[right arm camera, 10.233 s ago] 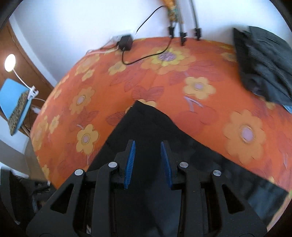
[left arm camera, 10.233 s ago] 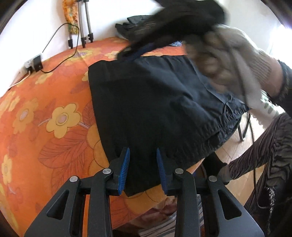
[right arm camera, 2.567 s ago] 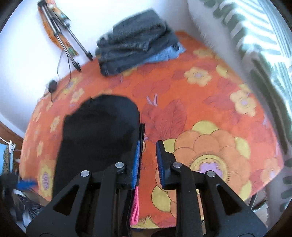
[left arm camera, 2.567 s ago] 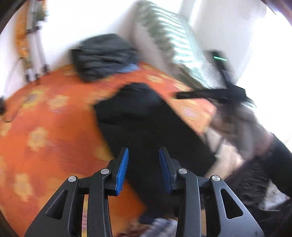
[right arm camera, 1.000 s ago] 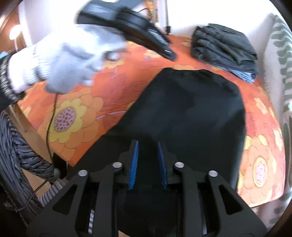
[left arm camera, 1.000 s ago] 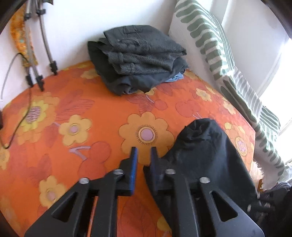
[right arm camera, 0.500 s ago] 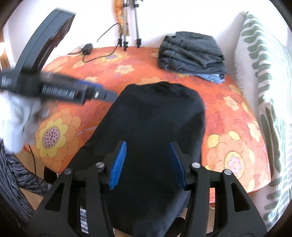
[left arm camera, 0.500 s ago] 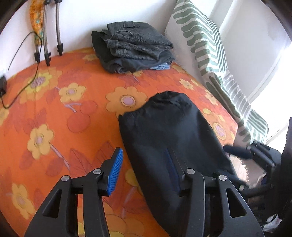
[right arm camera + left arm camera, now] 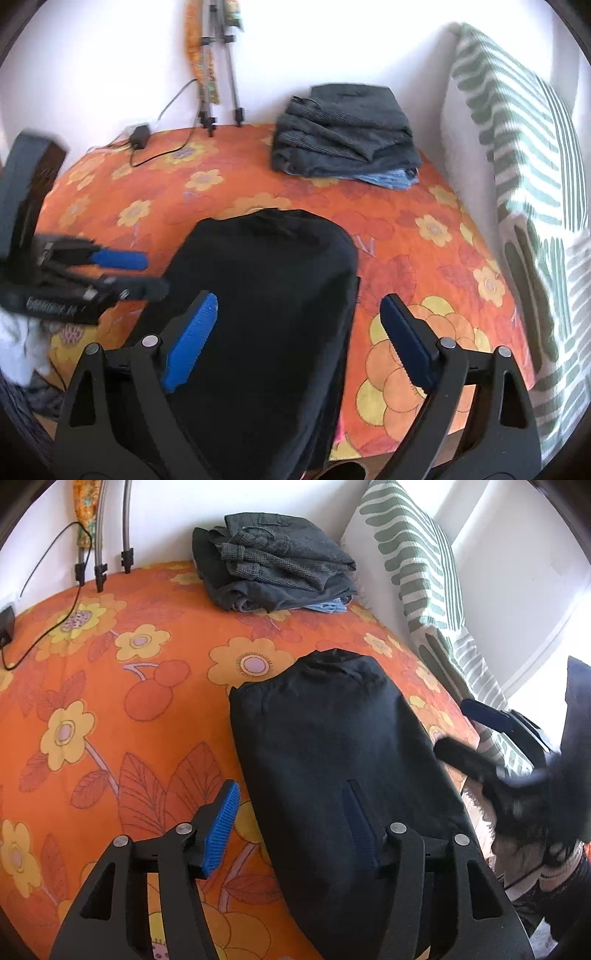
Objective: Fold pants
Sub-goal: 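Move both tools to the folded trousers' end, fingers open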
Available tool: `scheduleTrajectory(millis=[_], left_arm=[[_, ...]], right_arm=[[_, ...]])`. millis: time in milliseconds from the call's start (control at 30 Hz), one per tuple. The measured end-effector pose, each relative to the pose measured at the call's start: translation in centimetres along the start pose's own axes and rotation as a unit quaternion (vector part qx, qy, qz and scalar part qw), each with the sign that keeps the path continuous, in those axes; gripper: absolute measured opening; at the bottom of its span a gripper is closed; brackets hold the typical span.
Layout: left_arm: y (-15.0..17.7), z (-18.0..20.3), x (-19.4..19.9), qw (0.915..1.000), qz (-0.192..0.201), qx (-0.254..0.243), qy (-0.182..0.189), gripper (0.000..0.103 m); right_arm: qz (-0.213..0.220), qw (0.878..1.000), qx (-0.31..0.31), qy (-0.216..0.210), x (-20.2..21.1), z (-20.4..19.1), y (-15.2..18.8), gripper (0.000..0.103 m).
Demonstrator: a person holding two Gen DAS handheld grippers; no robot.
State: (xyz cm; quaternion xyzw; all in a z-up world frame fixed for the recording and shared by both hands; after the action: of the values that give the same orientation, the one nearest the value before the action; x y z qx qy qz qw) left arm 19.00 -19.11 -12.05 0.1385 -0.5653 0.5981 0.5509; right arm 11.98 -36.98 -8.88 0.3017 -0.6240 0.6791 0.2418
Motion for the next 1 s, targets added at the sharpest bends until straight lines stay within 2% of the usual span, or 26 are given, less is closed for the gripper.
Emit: scheduleTrajectory(millis=[133, 233, 567, 1000], left_arm=[[-0.1, -0.2, 0.3, 0.9999, 0.003, 0.000, -0.011, 0.061], [-0.2, -0.4, 0.3, 0.9998, 0.004, -0.002, -0.019, 0.061], [0.0, -0.6, -0.9, 0.9995, -0.015, -0.005, -0.029, 0.062], [0.2, -0.8, -3.1, 0.9985, -0.042, 0.000, -0.035, 0.062]], right_arm=[[-0.017, 0.997, -0.065, -0.028, -1.2, 2.5, -0.4, 0.092], [-0.032, 0.995, -0.087, -0.034, -2.3, 3.5, -0.5, 0.092], [-0.094, 0.989, -0.110, -0.040, -6.8, 5.1, 1.1, 0.092], [-0.119, 0.982, -0.125, -0.073, -8.7, 5.4, 2.2, 0.092]])
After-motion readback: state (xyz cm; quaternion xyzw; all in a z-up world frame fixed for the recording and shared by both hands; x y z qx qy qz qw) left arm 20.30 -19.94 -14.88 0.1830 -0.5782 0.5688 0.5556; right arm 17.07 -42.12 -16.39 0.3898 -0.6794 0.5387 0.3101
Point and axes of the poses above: each gripper's, at about its wrist camera, not at the fingertips, and x roughly against the way its jaws point, z to its right, y to its underside, the point moved 4 cm from there along -x, roughly the way its jaws point
